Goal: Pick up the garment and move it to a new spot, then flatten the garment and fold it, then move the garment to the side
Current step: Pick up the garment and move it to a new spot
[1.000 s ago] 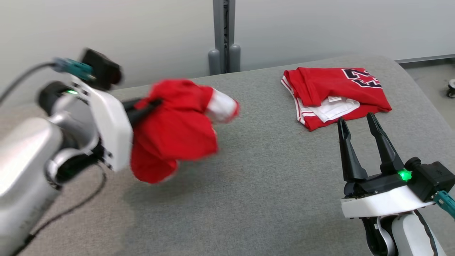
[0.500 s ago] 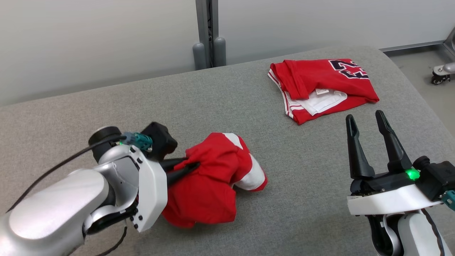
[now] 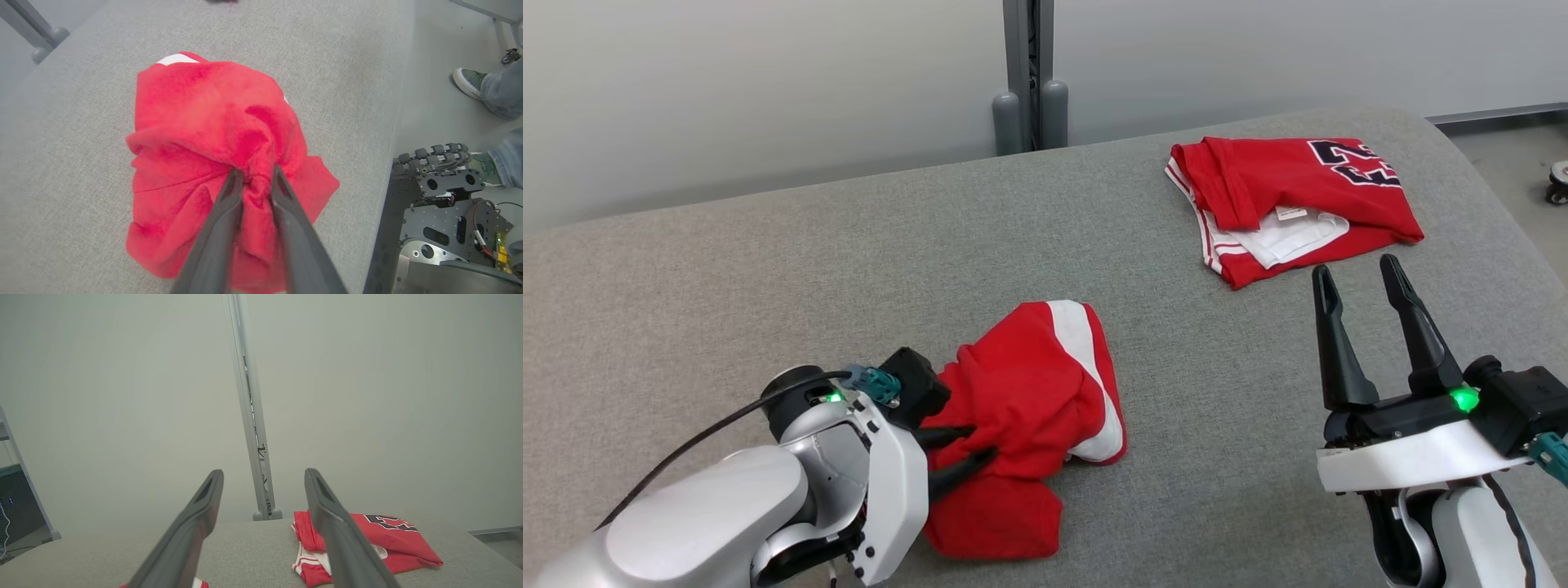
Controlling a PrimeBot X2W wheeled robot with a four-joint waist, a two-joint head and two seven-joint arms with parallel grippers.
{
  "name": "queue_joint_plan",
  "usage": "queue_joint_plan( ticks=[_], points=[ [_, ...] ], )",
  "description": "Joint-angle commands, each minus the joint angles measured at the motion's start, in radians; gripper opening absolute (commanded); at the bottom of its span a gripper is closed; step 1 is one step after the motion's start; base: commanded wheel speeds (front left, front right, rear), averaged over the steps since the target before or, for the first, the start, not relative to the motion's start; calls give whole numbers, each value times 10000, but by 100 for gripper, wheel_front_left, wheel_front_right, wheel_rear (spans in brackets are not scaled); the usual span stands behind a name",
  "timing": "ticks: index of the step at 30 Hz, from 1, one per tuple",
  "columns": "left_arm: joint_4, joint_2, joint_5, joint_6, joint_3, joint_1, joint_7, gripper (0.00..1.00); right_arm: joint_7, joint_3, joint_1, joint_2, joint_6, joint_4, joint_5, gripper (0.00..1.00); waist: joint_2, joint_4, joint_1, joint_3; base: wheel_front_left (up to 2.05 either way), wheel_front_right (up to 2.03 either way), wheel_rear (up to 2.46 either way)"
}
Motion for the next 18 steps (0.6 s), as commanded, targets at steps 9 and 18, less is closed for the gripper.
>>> queue_joint_plan(
  ticks=[9,18],
  points=[
    [94,652,-438,-4,529,-813,-1575,100,-34,-140,225,-127,3,31,-43,100,0,369,-1,-278,0,0,0],
    [-227,1492,-714,1479,1782,139,-3731,100,-34,-220,447,-220,3,219,36,100,0,718,-1,-400,0,0,0]
  ],
)
